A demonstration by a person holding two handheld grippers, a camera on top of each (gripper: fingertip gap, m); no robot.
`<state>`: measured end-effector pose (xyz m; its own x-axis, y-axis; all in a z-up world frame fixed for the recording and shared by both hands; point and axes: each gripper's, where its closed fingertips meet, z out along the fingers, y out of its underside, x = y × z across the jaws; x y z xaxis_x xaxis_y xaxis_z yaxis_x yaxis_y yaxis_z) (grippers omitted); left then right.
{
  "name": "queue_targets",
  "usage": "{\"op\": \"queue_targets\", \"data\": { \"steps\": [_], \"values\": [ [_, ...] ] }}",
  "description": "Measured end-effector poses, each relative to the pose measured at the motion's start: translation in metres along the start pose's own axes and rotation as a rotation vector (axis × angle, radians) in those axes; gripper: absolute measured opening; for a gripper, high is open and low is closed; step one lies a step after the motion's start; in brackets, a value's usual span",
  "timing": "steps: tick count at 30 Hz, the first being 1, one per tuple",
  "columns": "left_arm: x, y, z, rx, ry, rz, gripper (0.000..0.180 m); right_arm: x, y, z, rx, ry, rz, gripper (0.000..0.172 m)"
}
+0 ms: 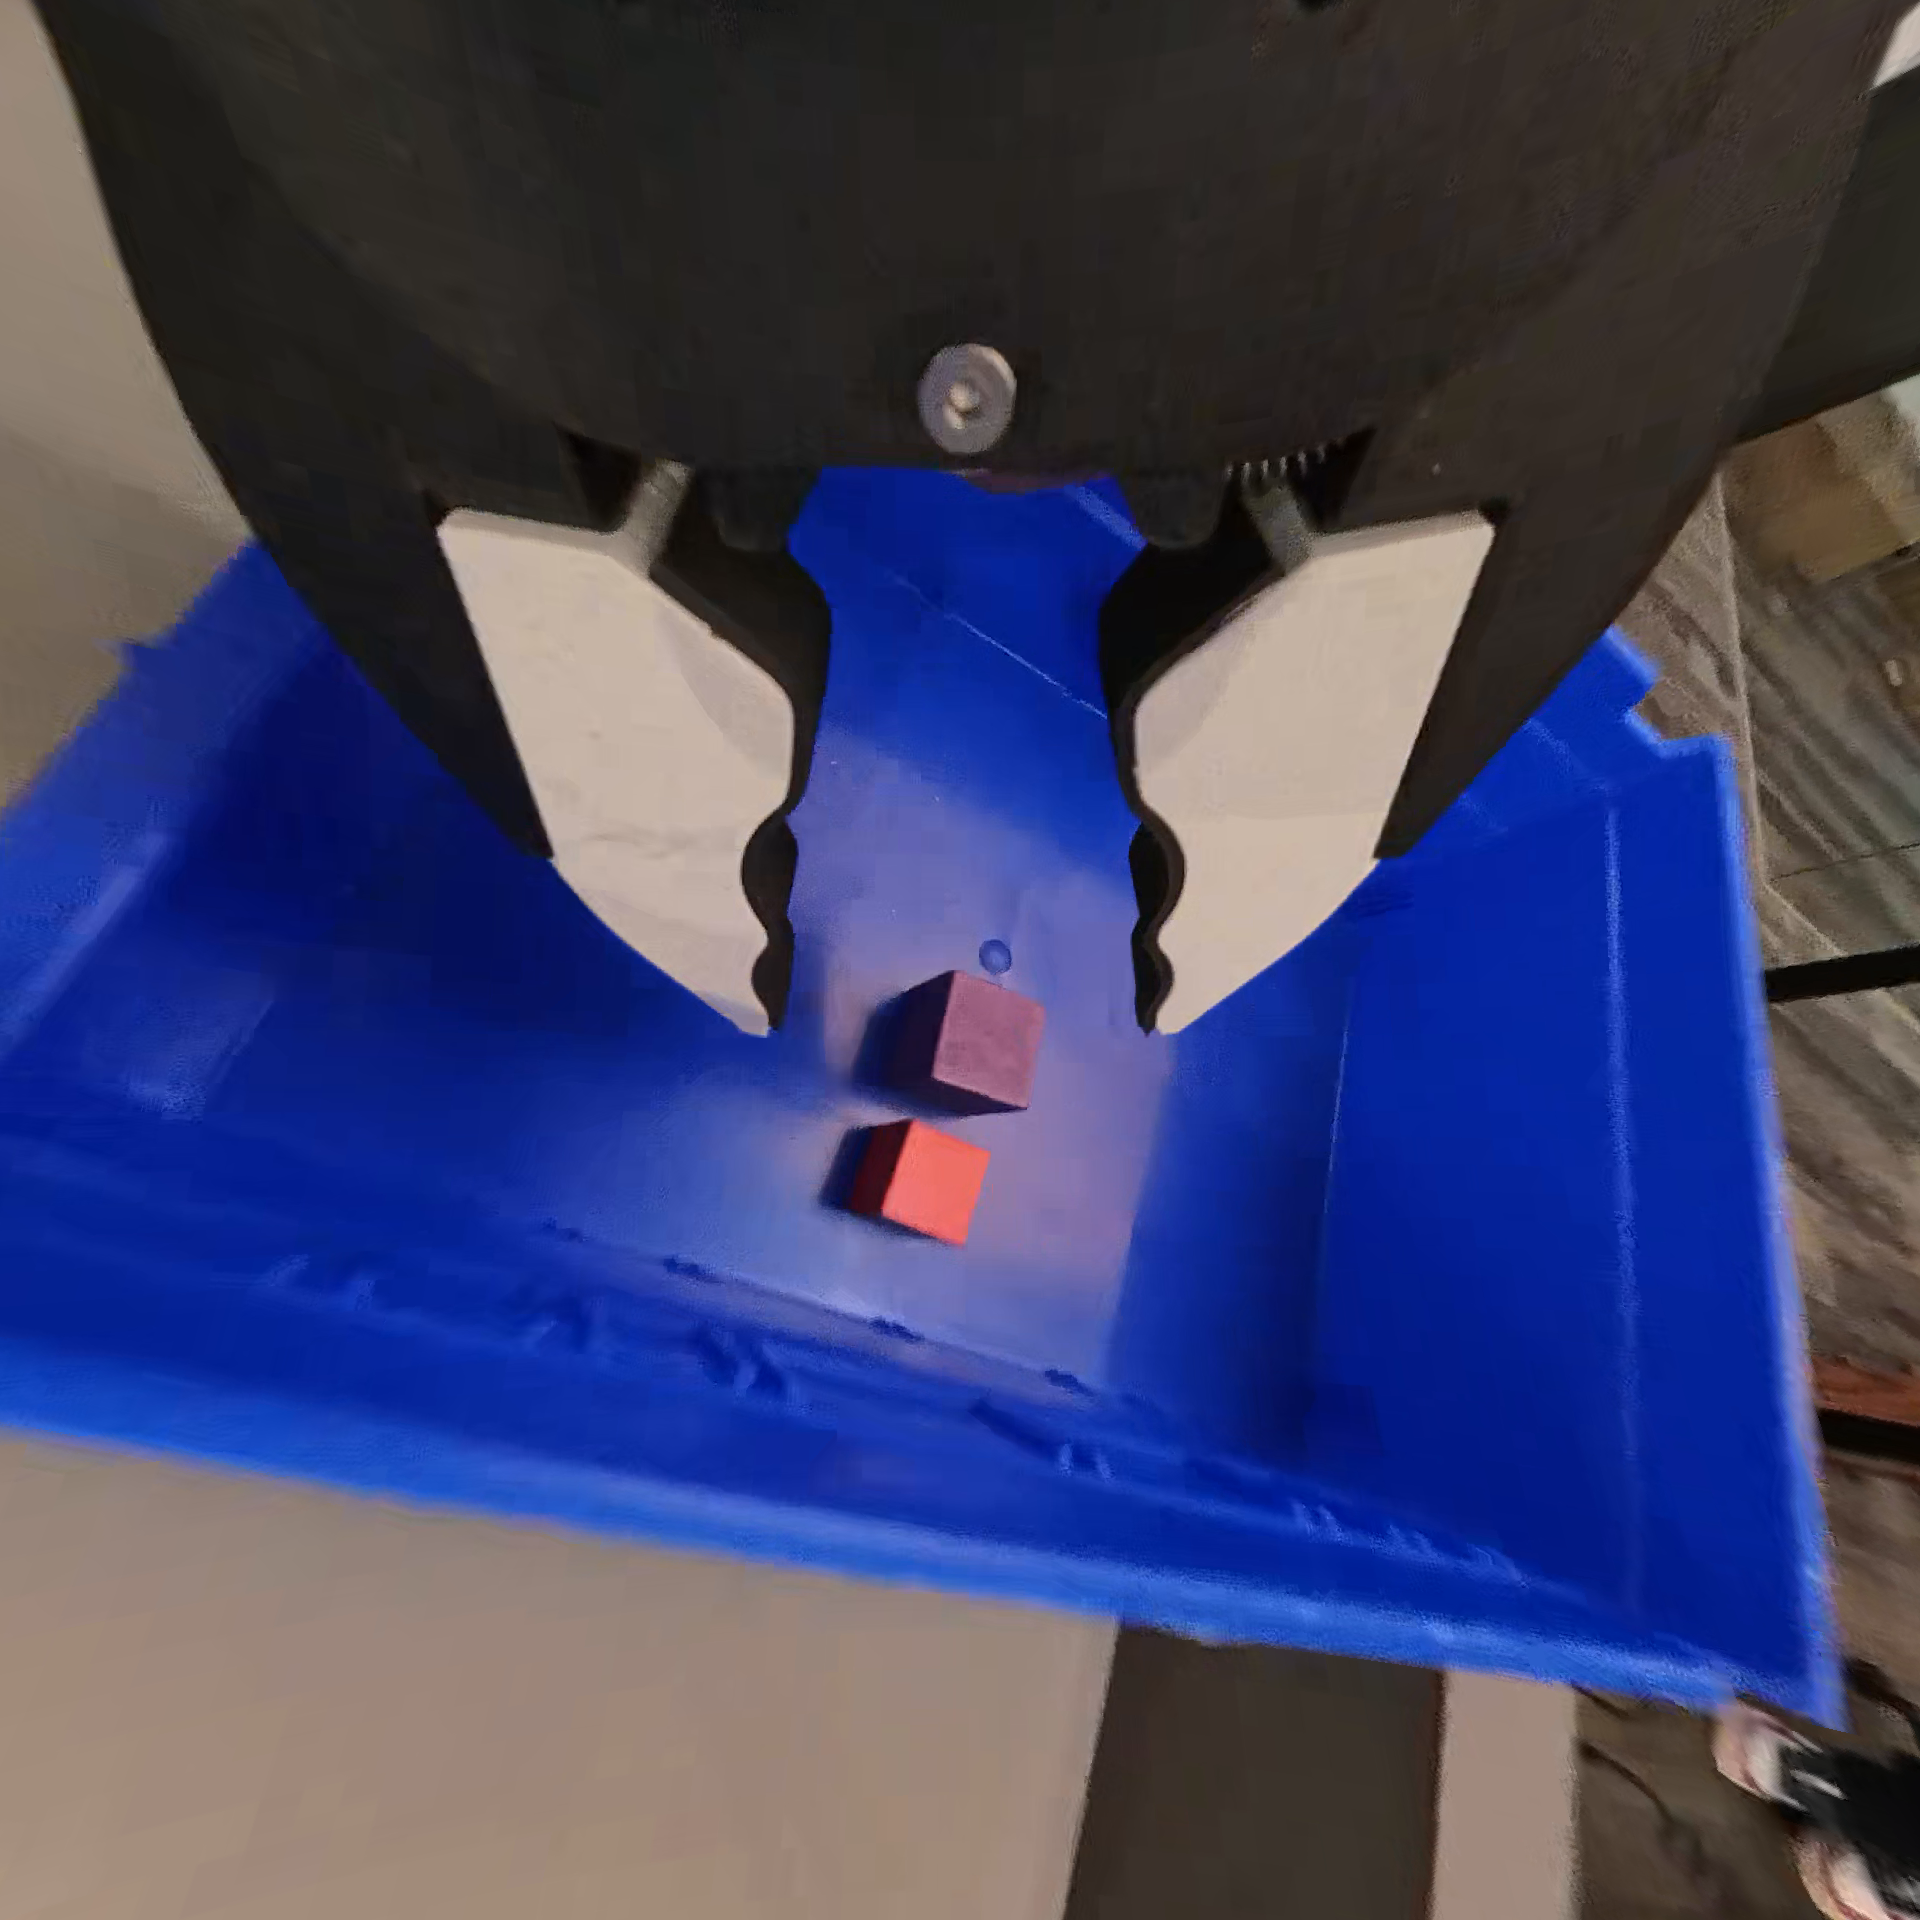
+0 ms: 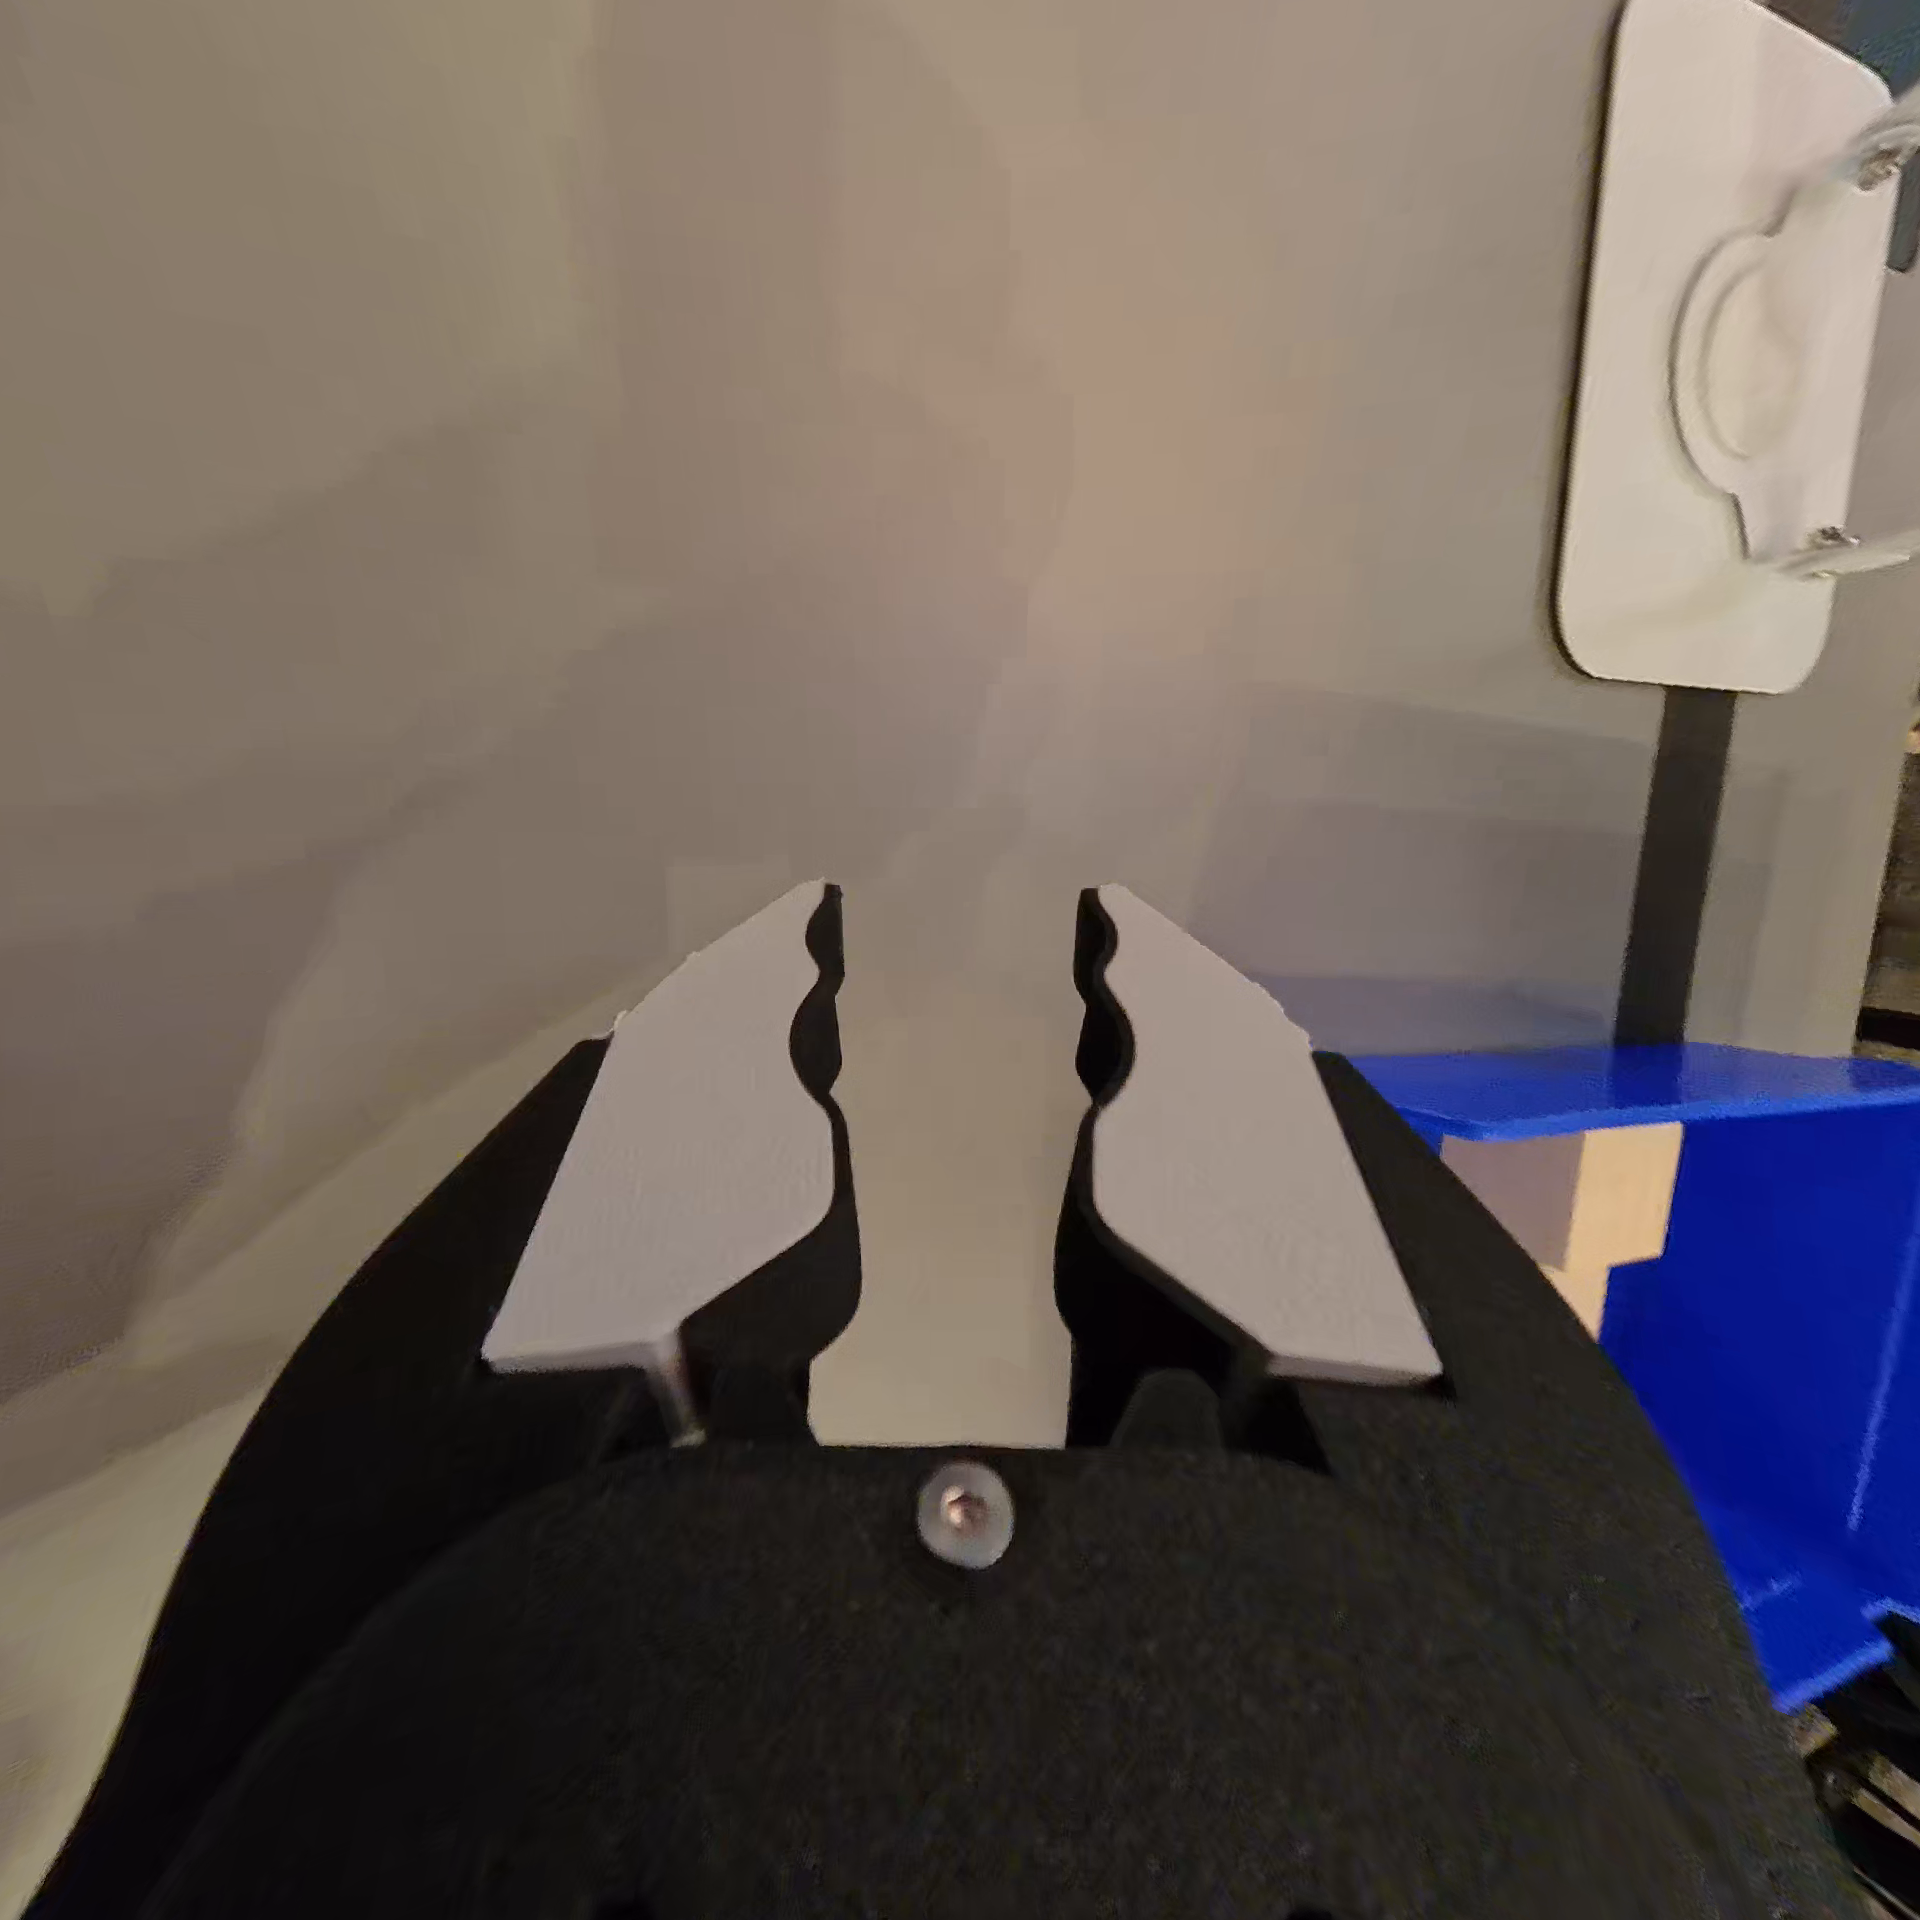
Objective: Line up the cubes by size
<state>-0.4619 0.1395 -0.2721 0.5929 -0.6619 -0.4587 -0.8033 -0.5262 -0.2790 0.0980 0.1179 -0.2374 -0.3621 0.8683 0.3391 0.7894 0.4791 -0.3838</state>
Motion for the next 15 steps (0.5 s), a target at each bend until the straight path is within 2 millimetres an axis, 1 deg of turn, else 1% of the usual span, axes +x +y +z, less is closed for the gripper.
{"op": "queue_targets", "data": {
  "steps": [3, 6, 9, 12, 15],
  "values": [
    [0.000, 0.010, 0.021, -0.057, 0.058, 0.006, 0.061, -0.010, -0.005, 0.001, 0.016, -0.019, 0.001, 0.042],
    [-0.001, 0.016, 0.034, -0.102, 0.084, 0.033, 0.056, -0.015, -0.006, 0.001, 0.022, -0.025, 0.002, 0.042],
    [-0.001, 0.018, 0.041, -0.112, 0.099, 0.034, 0.047, -0.017, -0.003, 0.001, 0.023, -0.028, 0.007, 0.042],
    [0.000, 0.018, 0.044, -0.101, 0.121, 0.018, 0.034, -0.019, 0.000, 0.003, 0.018, -0.032, 0.011, 0.042],
    [-0.002, 0.018, 0.045, -0.087, 0.118, 0.001, 0.033, -0.019, 0.000, 0.004, 0.030, -0.031, 0.018, 0.042]
  ]
}}
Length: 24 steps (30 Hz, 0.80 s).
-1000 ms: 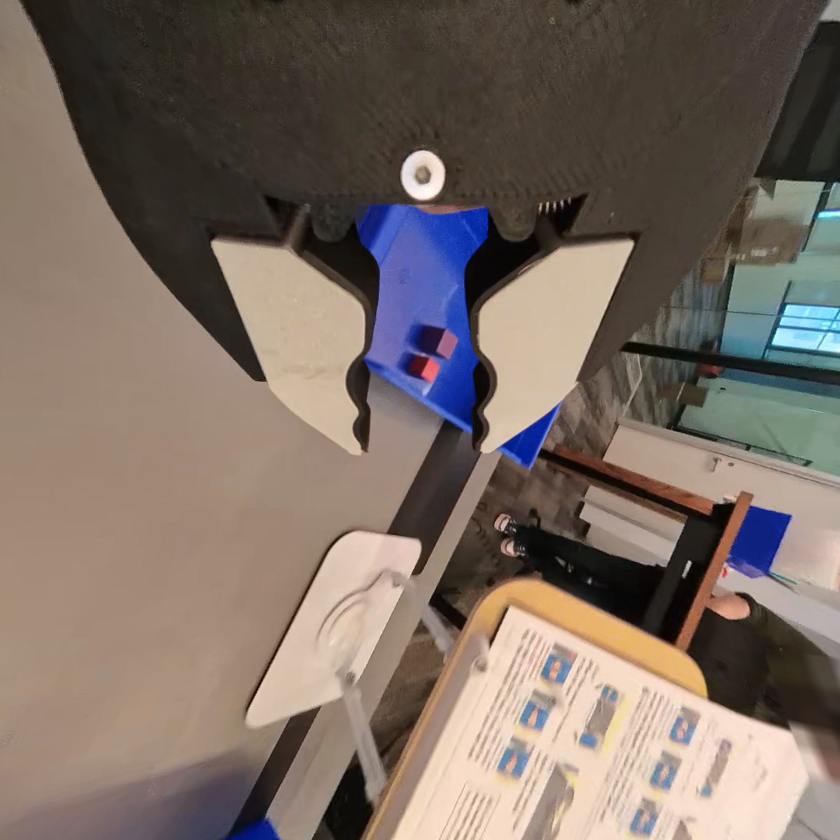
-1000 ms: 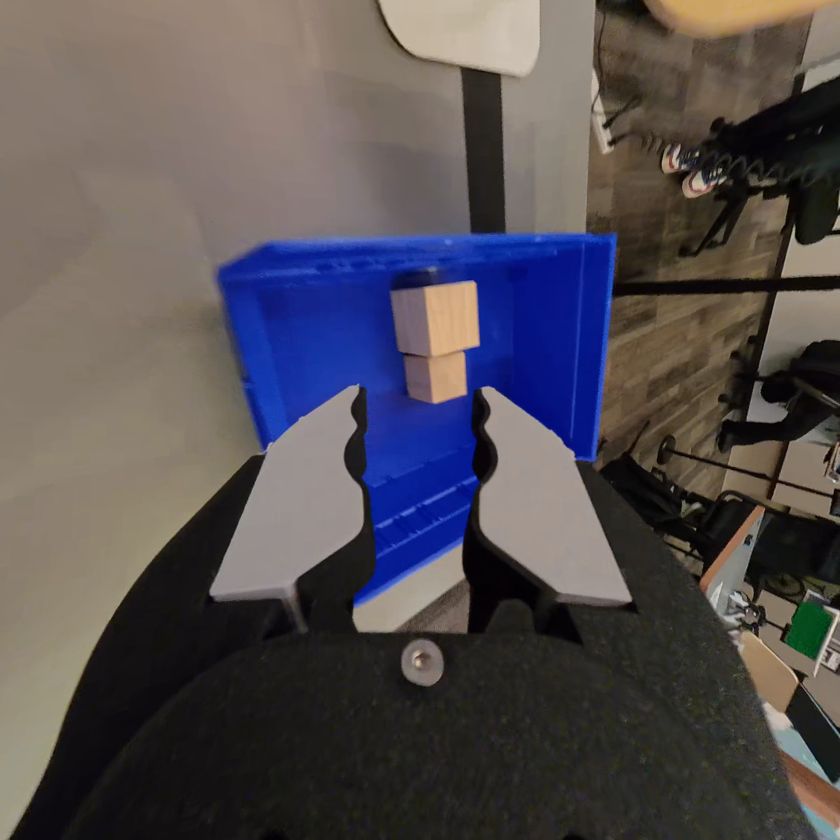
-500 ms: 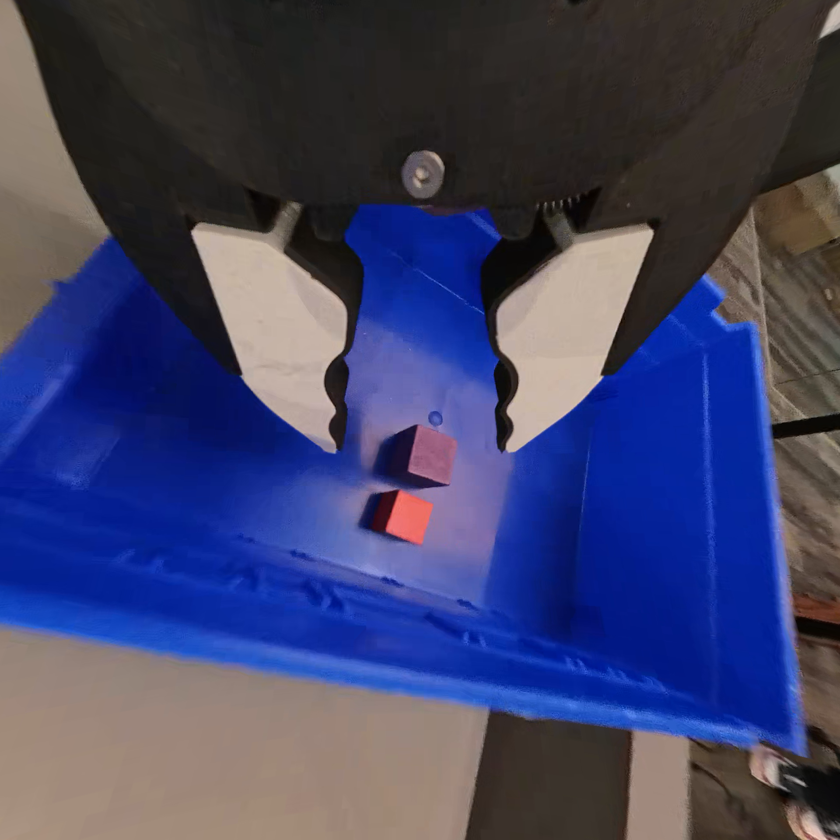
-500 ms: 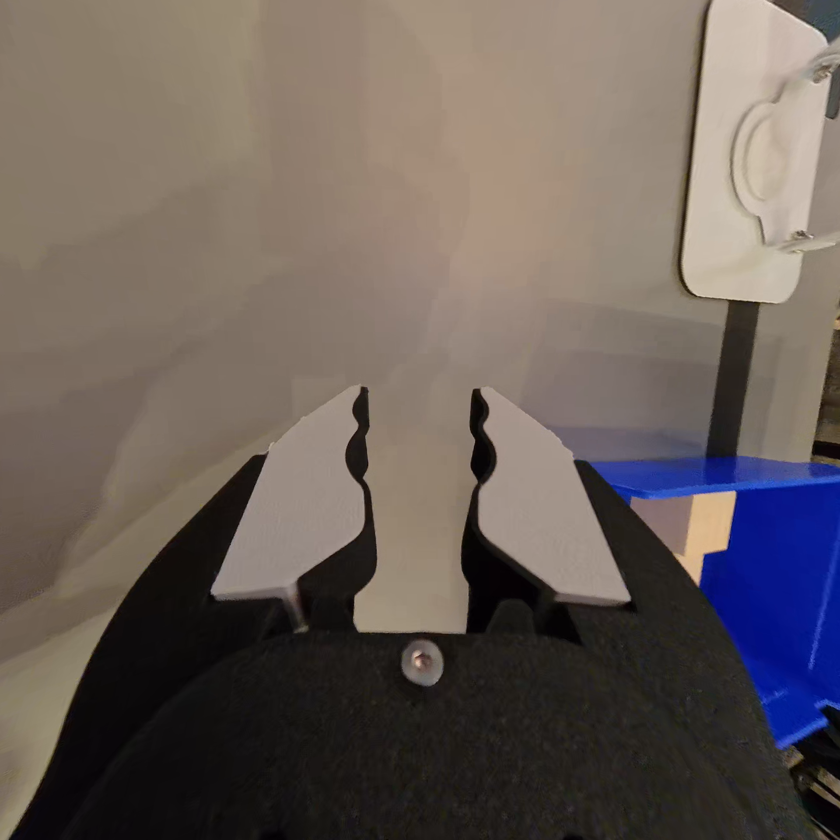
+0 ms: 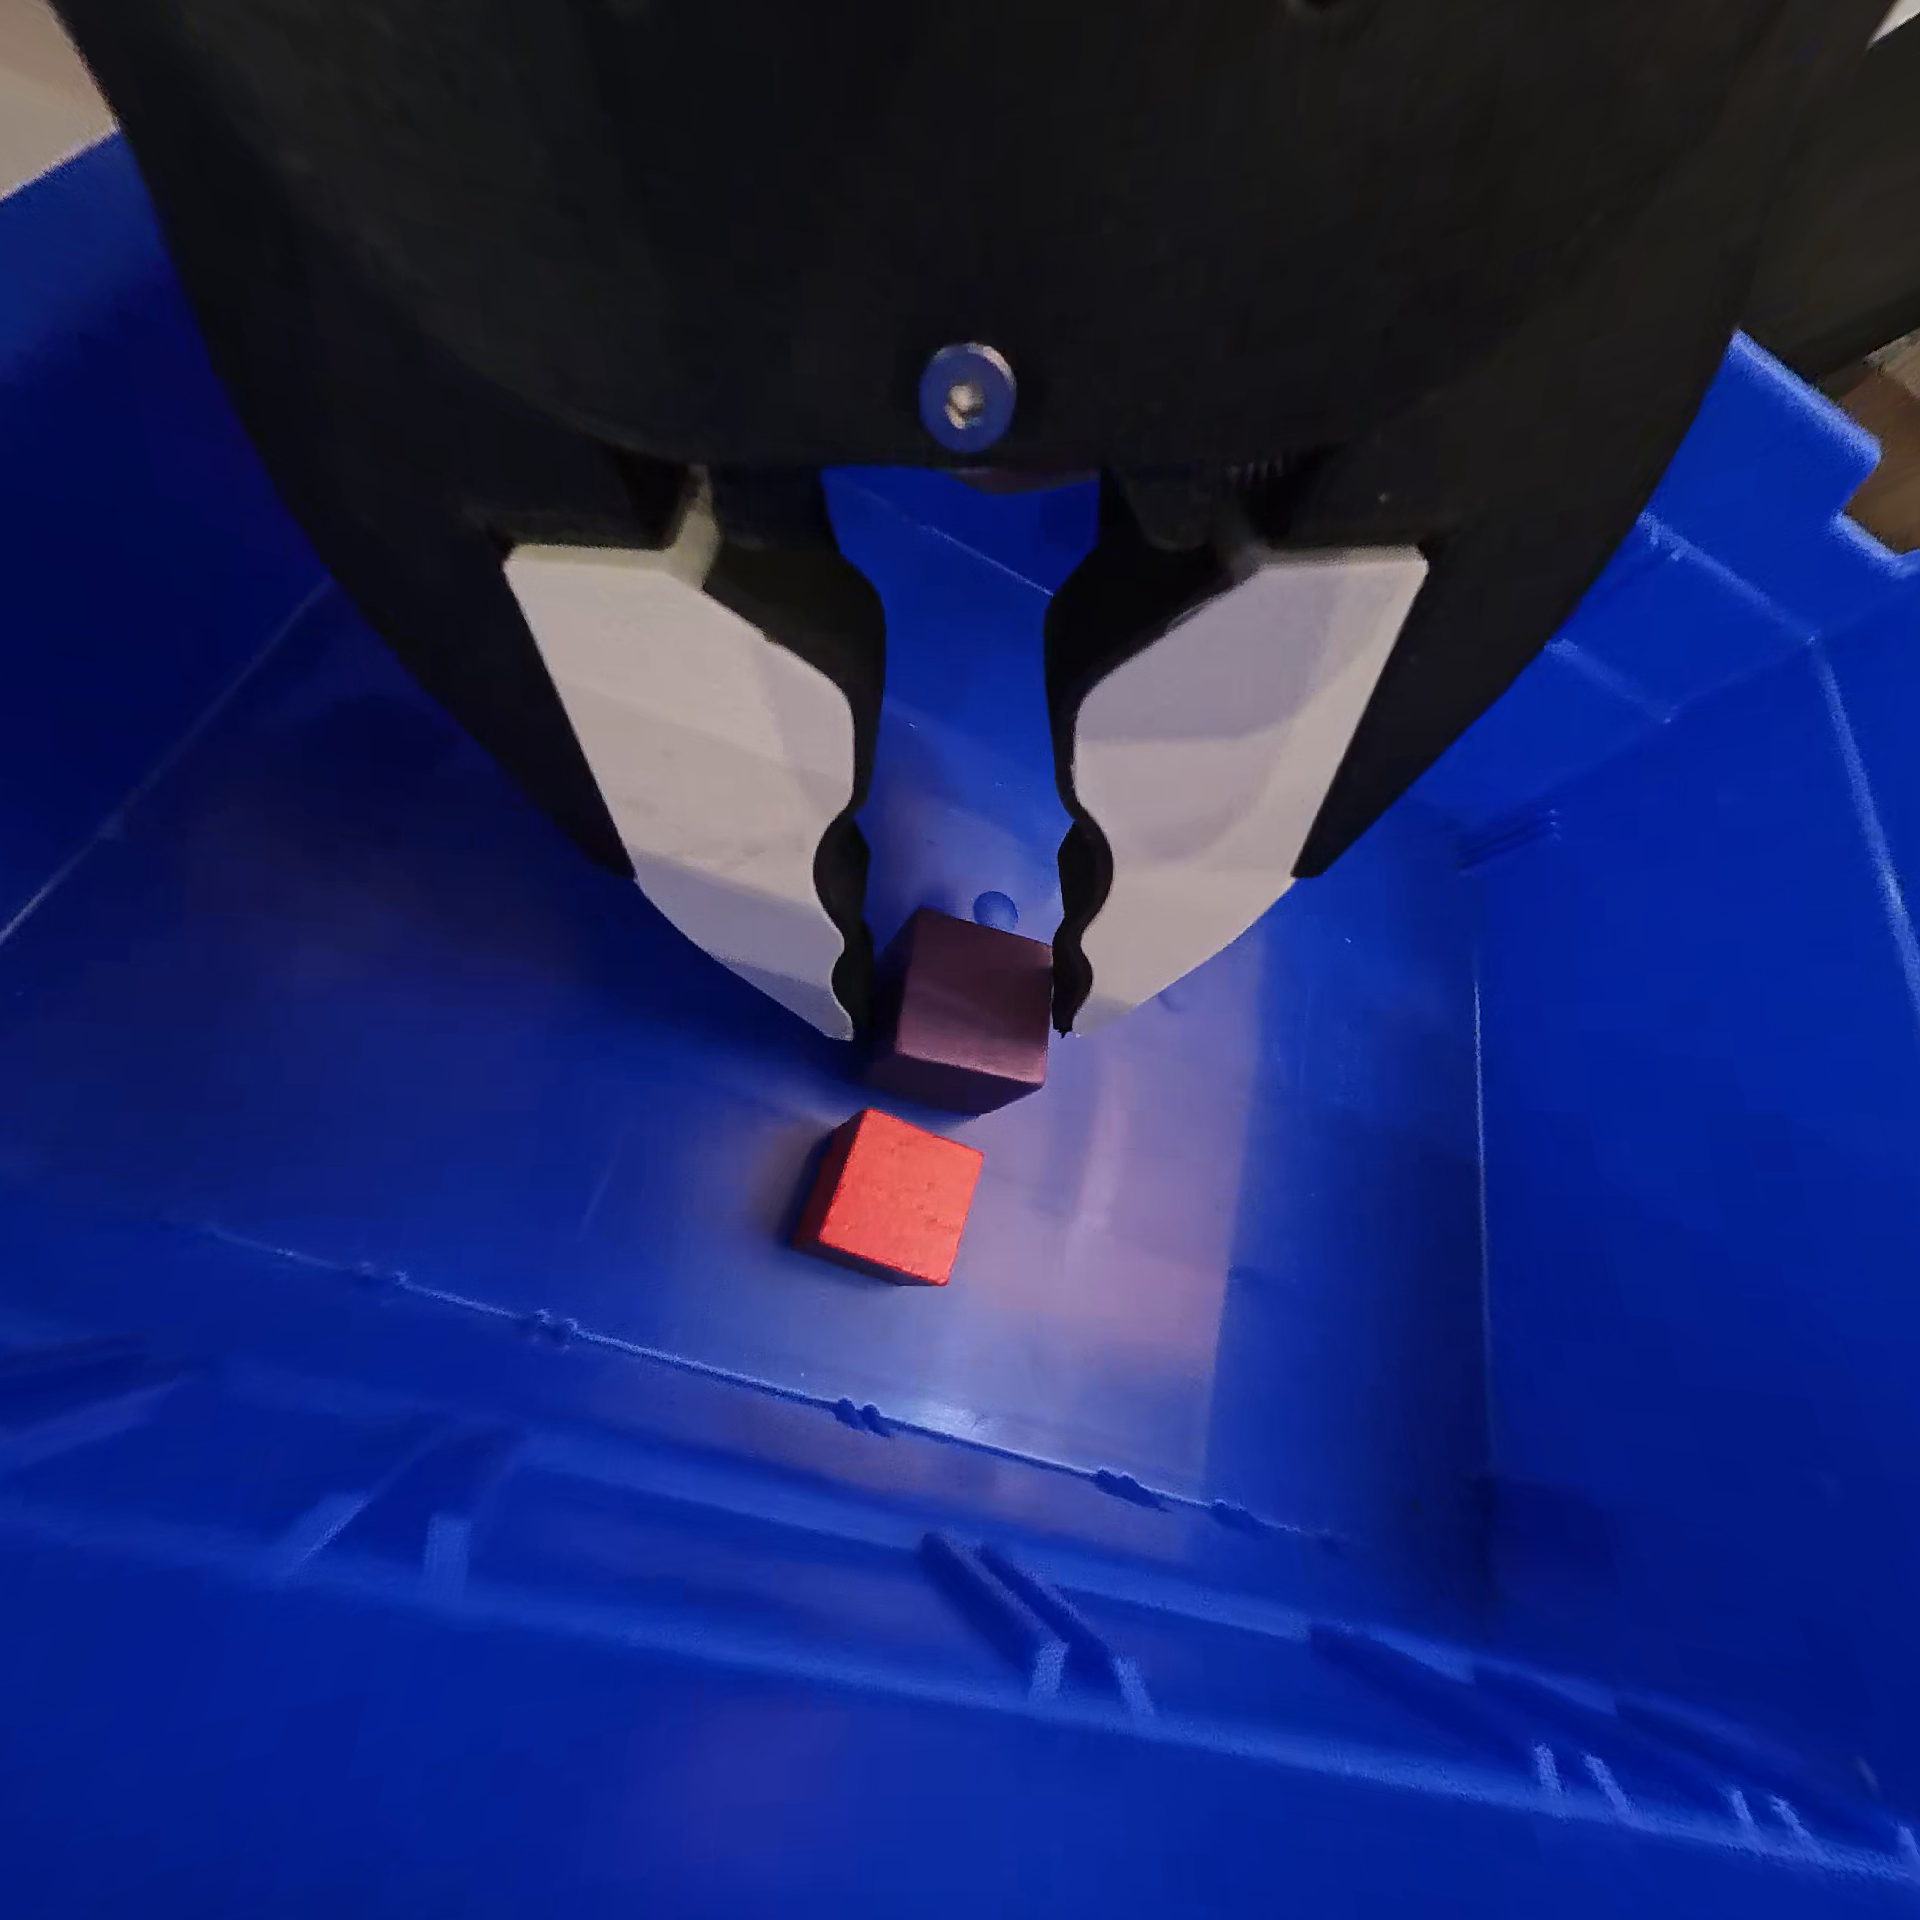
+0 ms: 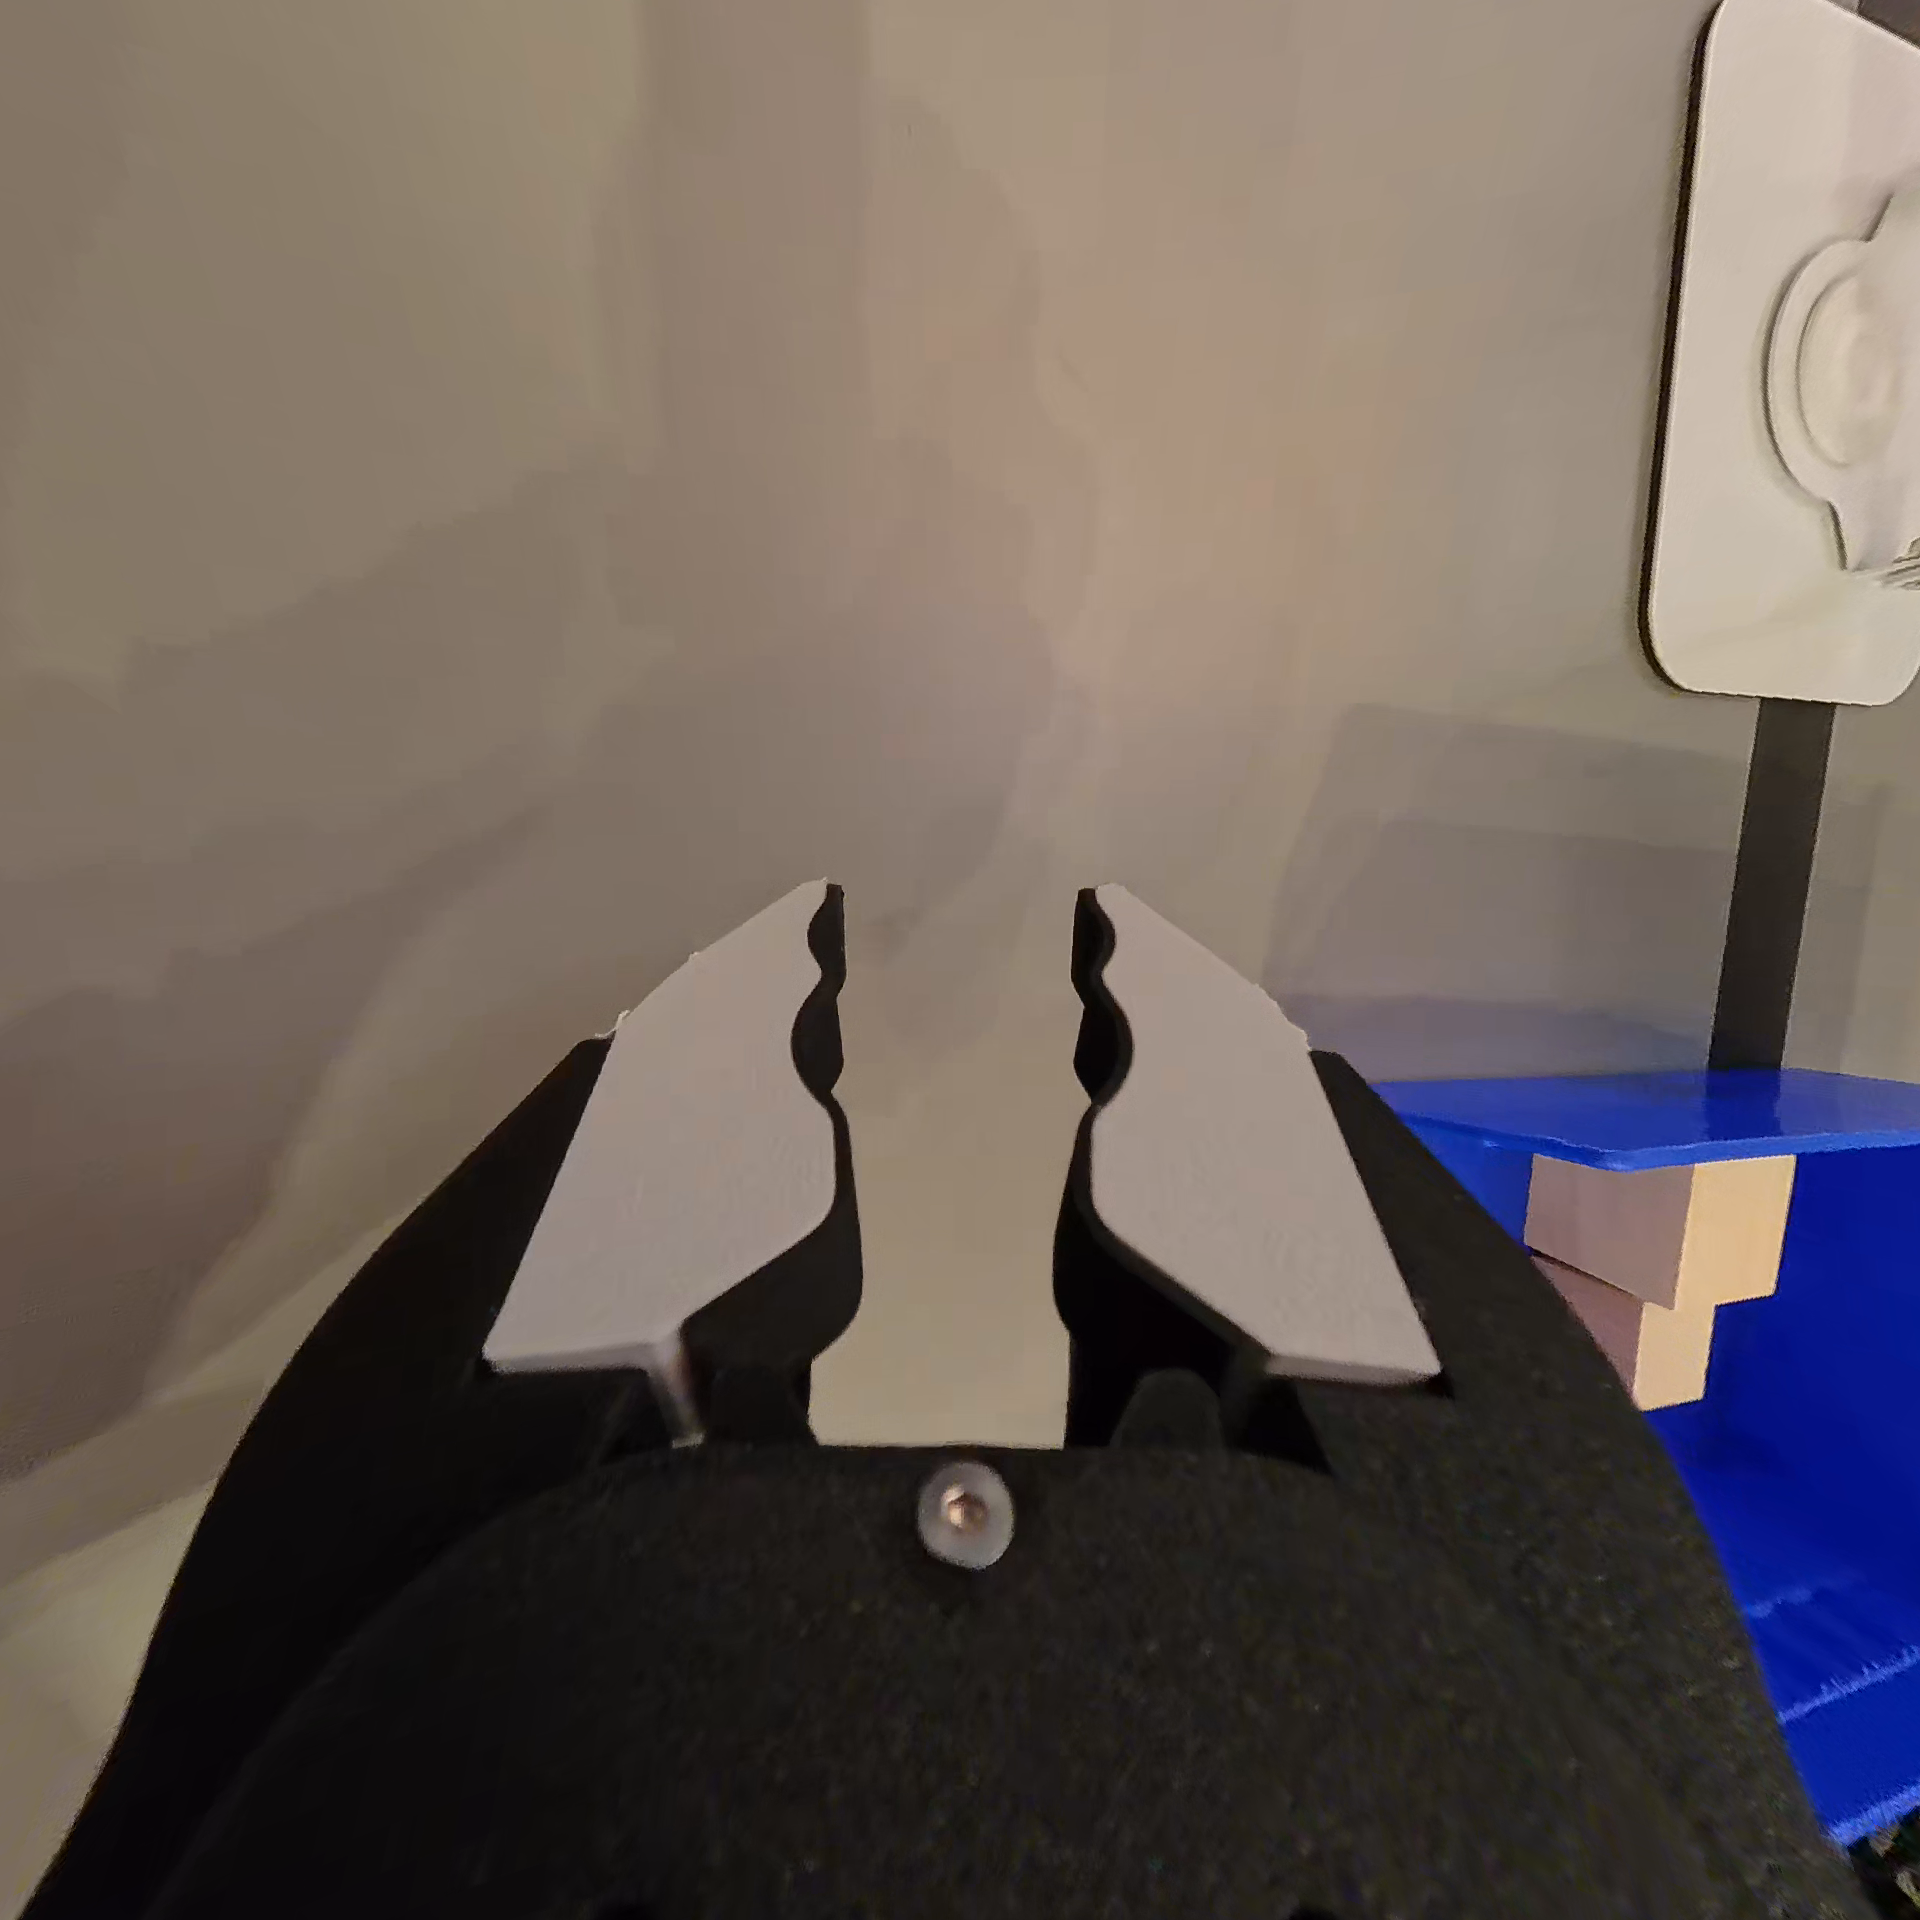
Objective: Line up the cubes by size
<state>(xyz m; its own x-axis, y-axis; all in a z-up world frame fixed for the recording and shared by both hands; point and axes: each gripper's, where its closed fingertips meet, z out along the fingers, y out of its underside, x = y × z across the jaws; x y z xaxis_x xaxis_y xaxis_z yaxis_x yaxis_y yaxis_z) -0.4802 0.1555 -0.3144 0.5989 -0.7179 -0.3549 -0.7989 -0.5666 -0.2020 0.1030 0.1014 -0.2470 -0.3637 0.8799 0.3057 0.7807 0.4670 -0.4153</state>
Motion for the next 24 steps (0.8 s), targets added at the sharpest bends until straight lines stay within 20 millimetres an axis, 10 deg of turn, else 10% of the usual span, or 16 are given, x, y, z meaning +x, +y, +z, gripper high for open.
{"op": "queue_targets", "data": {
  "steps": [6, 12, 24],
  "values": [
    [-0.011, 0.001, -0.023, 0.068, -0.096, -0.062, 0.031, 0.003, -0.021, -0.001, 0.095, 0.013, 0.026, 0.043],
    [-0.001, -0.032, -0.110, 0.360, -0.277, -0.132, 0.031, 0.016, -0.083, -0.003, 0.368, 0.011, 0.128, 0.048],
    [0.148, -0.206, -0.252, 0.923, -0.515, 0.135, 0.030, 0.046, -0.214, -0.014, 0.977, -0.333, 0.482, 0.048]
  ]
}}
